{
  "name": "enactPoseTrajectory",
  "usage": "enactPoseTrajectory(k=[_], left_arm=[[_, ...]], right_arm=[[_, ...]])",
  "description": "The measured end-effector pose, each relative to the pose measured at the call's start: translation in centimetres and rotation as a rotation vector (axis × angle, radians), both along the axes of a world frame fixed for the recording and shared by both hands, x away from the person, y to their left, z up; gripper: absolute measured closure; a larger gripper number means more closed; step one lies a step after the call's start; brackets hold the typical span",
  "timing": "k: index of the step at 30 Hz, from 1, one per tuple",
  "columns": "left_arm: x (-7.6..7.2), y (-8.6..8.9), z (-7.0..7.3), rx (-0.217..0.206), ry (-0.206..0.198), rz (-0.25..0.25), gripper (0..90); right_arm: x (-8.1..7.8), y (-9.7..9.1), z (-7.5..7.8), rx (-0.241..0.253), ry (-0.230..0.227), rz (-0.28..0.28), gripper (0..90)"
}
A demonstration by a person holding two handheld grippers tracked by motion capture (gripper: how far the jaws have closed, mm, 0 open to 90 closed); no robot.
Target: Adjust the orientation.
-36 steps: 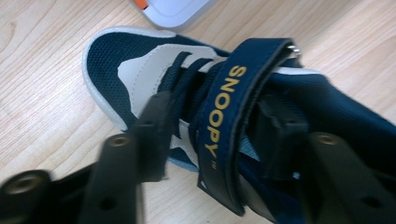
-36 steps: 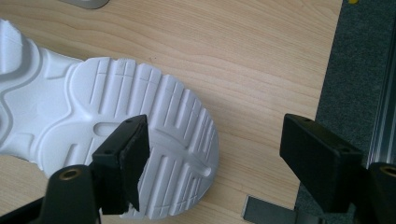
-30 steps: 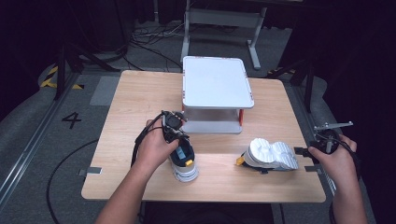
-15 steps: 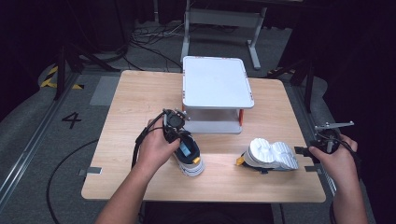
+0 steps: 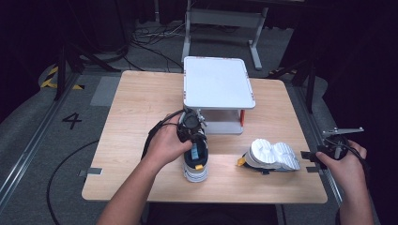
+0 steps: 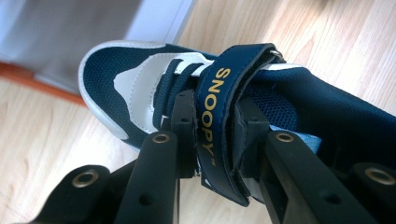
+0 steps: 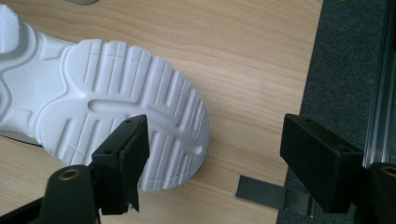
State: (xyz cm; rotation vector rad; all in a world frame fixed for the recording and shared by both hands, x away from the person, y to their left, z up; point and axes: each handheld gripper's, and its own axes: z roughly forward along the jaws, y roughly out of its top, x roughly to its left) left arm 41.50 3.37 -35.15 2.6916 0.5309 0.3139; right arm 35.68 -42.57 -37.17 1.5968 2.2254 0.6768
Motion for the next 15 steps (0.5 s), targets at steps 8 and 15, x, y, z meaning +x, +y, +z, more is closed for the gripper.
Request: enactPoseTrajectory(k=[8,15], left_arm=[[1.8,-2.3,-0.3,0.046,-0.065,-0.079,74.3],[3.6,-3.3,-0.9,0.038,-0.113,-0.088,73.9]], right_arm=[[-1.4,-0.9,-0.3,-0.006,0.006,-0.031,24.6],[-2.5,-1.6,-0.4,-0.006,0.009,-0.056,24.5]])
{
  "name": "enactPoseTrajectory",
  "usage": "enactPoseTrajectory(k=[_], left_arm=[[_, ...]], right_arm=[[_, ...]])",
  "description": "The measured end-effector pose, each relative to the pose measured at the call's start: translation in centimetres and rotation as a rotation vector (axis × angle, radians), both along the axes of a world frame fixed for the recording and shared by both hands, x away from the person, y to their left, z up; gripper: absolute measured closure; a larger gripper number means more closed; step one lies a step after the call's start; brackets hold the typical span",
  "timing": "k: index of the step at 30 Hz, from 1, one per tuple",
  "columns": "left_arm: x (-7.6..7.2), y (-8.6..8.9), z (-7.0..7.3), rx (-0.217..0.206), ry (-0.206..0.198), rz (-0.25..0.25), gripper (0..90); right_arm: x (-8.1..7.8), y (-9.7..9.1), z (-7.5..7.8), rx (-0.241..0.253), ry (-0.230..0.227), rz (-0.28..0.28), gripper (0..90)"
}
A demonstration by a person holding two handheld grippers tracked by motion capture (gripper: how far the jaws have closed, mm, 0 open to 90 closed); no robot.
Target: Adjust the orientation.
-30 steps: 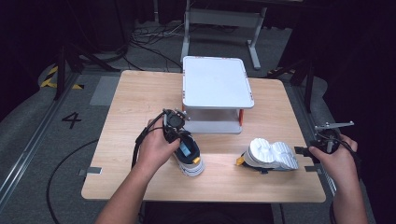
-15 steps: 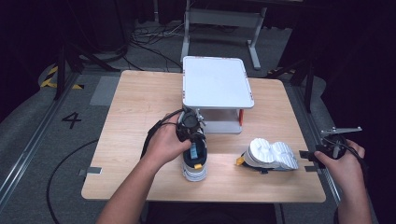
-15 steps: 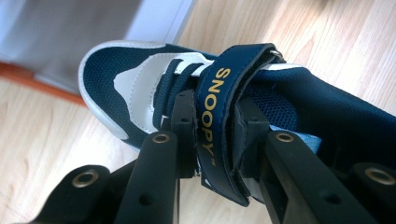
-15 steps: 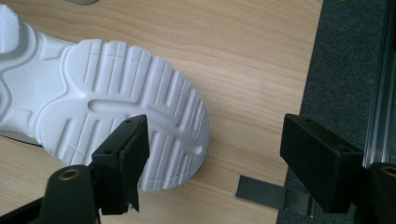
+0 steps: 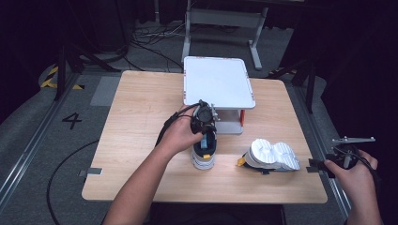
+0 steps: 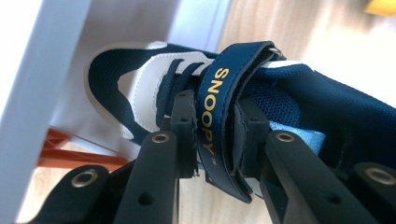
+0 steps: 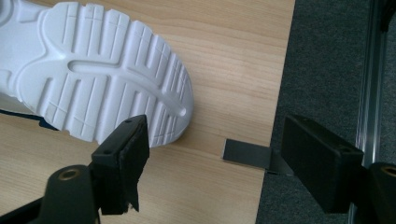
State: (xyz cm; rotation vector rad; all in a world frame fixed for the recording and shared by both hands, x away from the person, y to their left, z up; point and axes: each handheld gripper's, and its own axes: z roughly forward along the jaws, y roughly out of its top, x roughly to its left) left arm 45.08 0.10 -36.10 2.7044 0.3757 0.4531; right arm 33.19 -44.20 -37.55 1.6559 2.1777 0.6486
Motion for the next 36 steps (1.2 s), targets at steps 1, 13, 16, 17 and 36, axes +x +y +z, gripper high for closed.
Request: enactPoseTrajectory(k=[1,13,16,17,36], left_arm=[[0.2,-0.1,-0.2,0.002,-0.005,-0.008,73.8],[-0.1,0.4,0.5,-0.117,-0.038,0.106,41.4],[-0.8,0.9,1.3,-0.134,-0.037,0.121,41.3],[-1.7,1.5,2.2,-0.150,-0.010,0.144,41.7],[-6.1,2.0,-2.1,-0.032,0.311,0.416,19.0]], right_arm=[[0.0,-0.1,-0.1,-0.003,0.001,0.000,24.4],[-0.3,0.2,0.0,-0.005,-0.005,0.007,23.9],[-0.1,0.4,0.1,-0.004,-0.007,0.015,23.7],[0.0,0.5,0.2,-0.004,-0.010,0.023,23.7],[3.2,3.0,1.3,0.019,-0.048,0.132,22.8]])
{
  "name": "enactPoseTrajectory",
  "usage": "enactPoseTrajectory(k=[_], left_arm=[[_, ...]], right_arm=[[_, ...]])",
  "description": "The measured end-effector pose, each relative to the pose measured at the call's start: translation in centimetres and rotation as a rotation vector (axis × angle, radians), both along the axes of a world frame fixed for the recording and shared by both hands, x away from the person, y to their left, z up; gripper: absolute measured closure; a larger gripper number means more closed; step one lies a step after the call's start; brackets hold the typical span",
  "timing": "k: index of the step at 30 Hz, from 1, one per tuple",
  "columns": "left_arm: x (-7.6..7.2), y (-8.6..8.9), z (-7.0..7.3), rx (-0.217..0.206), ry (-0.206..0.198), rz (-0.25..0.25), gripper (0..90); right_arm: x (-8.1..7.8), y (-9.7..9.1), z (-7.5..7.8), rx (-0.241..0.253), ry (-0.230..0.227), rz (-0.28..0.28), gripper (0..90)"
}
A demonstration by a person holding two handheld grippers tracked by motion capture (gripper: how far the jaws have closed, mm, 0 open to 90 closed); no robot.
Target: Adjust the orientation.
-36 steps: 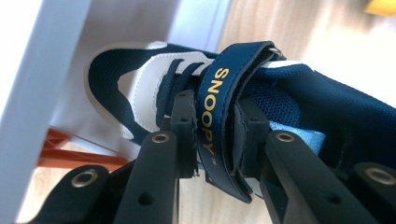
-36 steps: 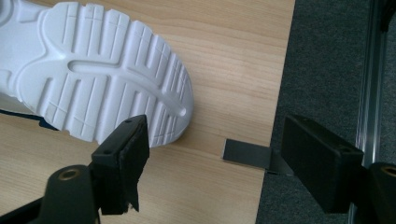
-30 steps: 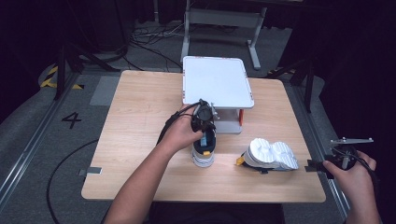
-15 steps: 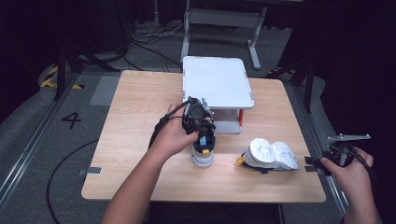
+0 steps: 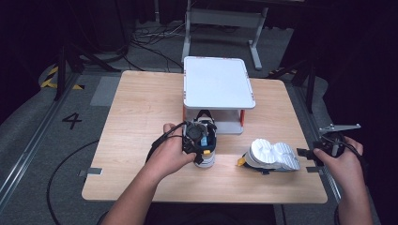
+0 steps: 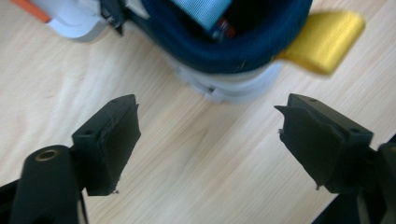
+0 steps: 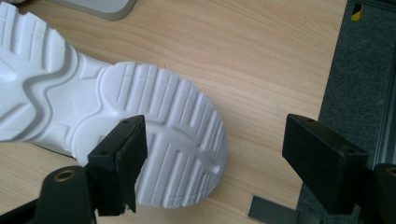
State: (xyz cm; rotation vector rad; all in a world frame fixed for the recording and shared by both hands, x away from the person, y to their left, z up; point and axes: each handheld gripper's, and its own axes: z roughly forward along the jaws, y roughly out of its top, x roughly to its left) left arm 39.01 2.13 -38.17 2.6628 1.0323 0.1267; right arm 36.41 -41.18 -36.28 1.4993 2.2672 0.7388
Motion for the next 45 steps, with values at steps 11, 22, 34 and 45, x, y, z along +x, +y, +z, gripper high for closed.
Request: enactPoseTrajectory(k=[11,22,34,45], left_arm=[[-0.1,-2.2,-2.0,0.049,-0.053,0.095,20.3],[0.3,-3.8,-2.8,0.072,-0.026,0.121,26.1],[3.5,-4.1,-1.7,-0.010,-0.072,0.238,29.1],[5.5,-4.5,-1.7,-0.072,-0.097,0.292,24.6]], right_arm=[[1.0,0.9,-0.2,0.008,0.002,0.025,22.4],[0.8,0.8,-0.4,0.013,0.017,0.020,22.4],[0.3,0.2,-0.7,0.014,0.024,0.007,22.4],[-0.3,-0.1,-0.9,0.019,0.032,0.000,22.4]])
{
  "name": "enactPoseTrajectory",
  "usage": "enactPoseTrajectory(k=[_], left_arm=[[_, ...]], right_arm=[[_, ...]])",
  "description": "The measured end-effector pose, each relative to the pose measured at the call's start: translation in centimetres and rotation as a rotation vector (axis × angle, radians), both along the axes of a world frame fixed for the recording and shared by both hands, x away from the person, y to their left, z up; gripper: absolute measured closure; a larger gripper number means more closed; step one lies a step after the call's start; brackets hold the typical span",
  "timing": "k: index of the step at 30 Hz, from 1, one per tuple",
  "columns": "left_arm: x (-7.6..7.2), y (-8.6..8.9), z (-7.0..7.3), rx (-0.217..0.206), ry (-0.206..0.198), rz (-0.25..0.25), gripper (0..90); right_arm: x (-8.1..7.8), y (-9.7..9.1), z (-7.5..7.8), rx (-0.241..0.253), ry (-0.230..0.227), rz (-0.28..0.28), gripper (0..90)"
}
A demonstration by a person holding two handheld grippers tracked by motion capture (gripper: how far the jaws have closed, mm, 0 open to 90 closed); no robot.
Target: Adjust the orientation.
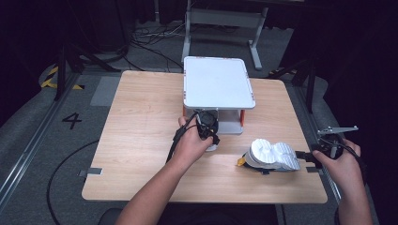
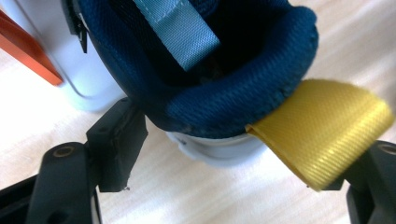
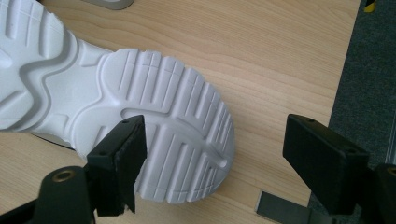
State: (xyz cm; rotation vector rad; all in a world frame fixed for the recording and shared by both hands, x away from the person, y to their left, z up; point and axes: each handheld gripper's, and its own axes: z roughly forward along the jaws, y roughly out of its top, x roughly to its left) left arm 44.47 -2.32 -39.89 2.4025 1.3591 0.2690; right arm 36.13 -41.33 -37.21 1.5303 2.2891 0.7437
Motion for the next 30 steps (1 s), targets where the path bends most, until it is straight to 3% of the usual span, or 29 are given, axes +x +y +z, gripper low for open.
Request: enactPoseTrajectory(k=[2,6,8,11,15,18,20,22,23,25,26,28,30], left_arm=[[0.1,0.1,-0.1,0.011,-0.089,0.016,25.8],[0.4,0.0,-1.0,-0.014,-0.216,0.042,28.6],[0.5,-0.3,-1.4,-0.014,-0.259,0.042,30.7],[0.5,-0.3,-1.3,-0.052,-0.251,0.026,33.9],[-0.4,-0.1,-0.3,-0.054,-0.228,-0.004,31.6],[-2.1,-0.3,0.7,-0.043,-0.271,-0.082,34.1],[-2.9,-1.3,0.0,-0.054,-0.255,-0.190,36.0],[-3.0,-2.1,-1.1,-0.035,-0.234,-0.245,38.2],[-3.0,-2.4,-1.6,-0.031,-0.247,-0.267,38.4],[-2.8,-2.7,-2.9,-0.045,-0.303,-0.369,40.0],[-2.6,-2.9,-3.3,-0.043,-0.304,-0.392,41.1],[-2.2,-2.6,-3.8,-0.010,-0.307,-0.385,42.3],[-2.1,-2.5,-3.7,-0.022,-0.304,-0.371,46.1]], right_arm=[[-0.1,-0.2,0.0,-0.001,-0.001,-0.004,22.4],[-0.3,-0.2,0.1,-0.004,0.000,-0.011,22.4],[-0.4,-0.2,0.0,-0.005,0.000,-0.008,22.4],[-0.4,-0.2,-0.1,-0.008,0.002,-0.007,22.4],[-0.5,-0.3,-0.1,-0.005,0.001,-0.005,22.4],[-0.5,-0.4,0.0,-0.003,-0.002,-0.012,22.4],[-0.5,-0.4,0.0,-0.003,-0.002,-0.006,22.4],[-0.5,-0.3,0.0,-0.007,-0.006,0.000,22.4],[-0.6,-0.2,0.1,-0.005,-0.005,0.003,22.4],[-0.7,-0.1,0.1,-0.004,-0.006,0.006,22.4],[-0.7,-0.1,0.2,-0.004,-0.006,0.006,22.4],[-0.8,-0.2,0.2,-0.001,-0.005,0.007,22.4],[-0.8,-0.3,0.1,-0.005,-0.007,0.004,22.4]])
